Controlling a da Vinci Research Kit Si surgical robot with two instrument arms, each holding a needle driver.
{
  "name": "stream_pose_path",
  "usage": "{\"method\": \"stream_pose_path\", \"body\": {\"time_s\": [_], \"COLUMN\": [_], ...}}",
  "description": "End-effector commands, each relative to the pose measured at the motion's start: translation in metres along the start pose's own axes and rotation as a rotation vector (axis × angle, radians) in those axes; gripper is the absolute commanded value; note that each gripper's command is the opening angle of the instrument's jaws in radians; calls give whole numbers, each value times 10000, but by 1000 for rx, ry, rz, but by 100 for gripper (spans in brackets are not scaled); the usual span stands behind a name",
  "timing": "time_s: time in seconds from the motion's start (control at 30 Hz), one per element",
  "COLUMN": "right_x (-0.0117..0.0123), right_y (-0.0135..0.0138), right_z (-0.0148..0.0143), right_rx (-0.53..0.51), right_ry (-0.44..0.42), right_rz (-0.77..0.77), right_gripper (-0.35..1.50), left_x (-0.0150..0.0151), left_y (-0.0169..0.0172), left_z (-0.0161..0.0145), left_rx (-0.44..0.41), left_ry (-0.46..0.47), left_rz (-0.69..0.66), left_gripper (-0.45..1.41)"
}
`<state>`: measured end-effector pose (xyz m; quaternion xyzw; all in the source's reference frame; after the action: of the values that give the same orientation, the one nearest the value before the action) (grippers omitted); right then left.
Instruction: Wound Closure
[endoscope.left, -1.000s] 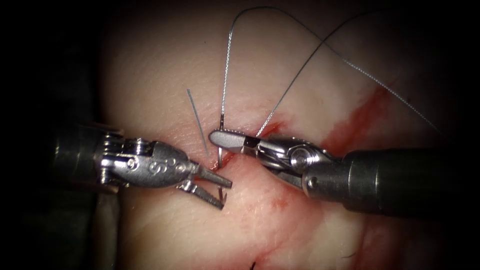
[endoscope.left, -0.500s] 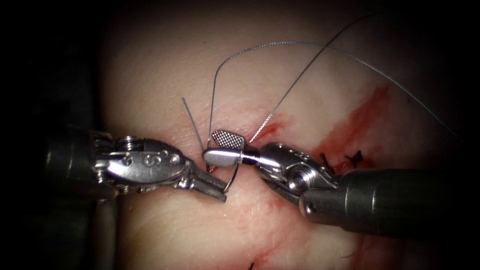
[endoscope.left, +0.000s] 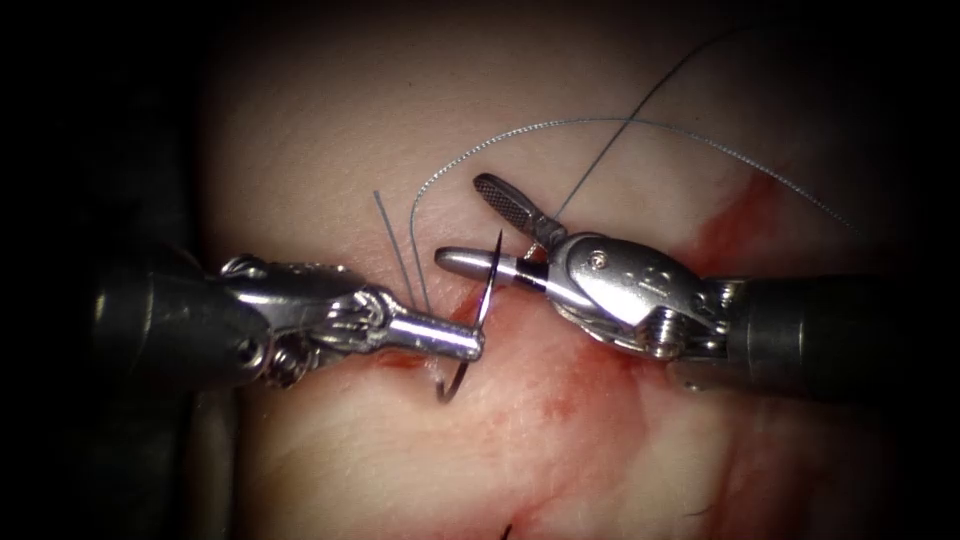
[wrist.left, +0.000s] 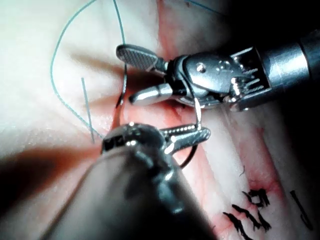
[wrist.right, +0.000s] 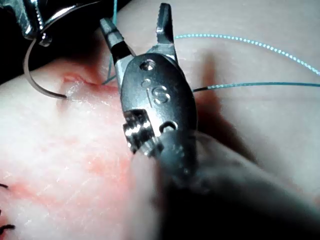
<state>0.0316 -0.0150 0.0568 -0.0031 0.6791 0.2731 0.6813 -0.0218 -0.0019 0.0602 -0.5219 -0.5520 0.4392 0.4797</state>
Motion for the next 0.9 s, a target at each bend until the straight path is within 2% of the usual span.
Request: {"method": "stream_pose_path", "body": {"time_s": [0.03,0.1,0.13,0.23,0.27,0.33,0.37,0.4,0.47,0.5,0.53,0.57,0.63,0.67,0.73,0.77,0.9], "right_x": [-3,-4,-5,-8,-9,-8,-7,-7,-5,-4,-3,-3,-2,-2,-2,-5,-13], "right_y": [3,2,1,-3,-6,-16,-18,-18,-23,-28,-30,-36,-39,-46,-50,-59,-74], "right_z": [9,9,9,9,10,14,15,15,18,22,25,31,34,41,43,47,50], "right_rx": [3,31,100,193,218,272,283,283,305,337,368,449,472,531,559,592,652], "right_ry": [6,13,20,31,34,42,43,43,45,48,37,10,-2,-21,-27,-33,-56], "right_rz": [-28,-65,-84,-106,-104,-117,-116,-116,-112,-109,-44,29,36,38,38,36,25], "right_gripper": [111,108,103,71,69,44,36,36,-21,-35,-35,-35,-35,-35,-35,-35,-35], "left_x": [4,12,19,26,31,41,42,42,46,48,48,49,50,52,53,56,60], "left_y": [0,11,21,31,37,51,54,54,59,63,64,67,69,73,75,82,92], "left_z": [3,1,-4,-14,-22,-35,-38,-38,-42,-44,-44,-44,-44,-43,-43,-42,-41], "left_rx": [-1,9,21,37,36,13,13,13,6,-12,-25,-59,-74,-107,-122,-157,-163], "left_ry": [44,100,164,231,276,364,378,378,404,405,399,391,393,397,399,403,407], "left_rz": [-75,-163,-237,-306,-377,-561,-573,-573,-609,-608,-608,-608,-609,-610,-611,-622,-585], "left_gripper": [-45,-45,-45,-45,-45,-45,-45,-45,-45,-45,-45,-45,-45,-45,-45,-45,-45]}}
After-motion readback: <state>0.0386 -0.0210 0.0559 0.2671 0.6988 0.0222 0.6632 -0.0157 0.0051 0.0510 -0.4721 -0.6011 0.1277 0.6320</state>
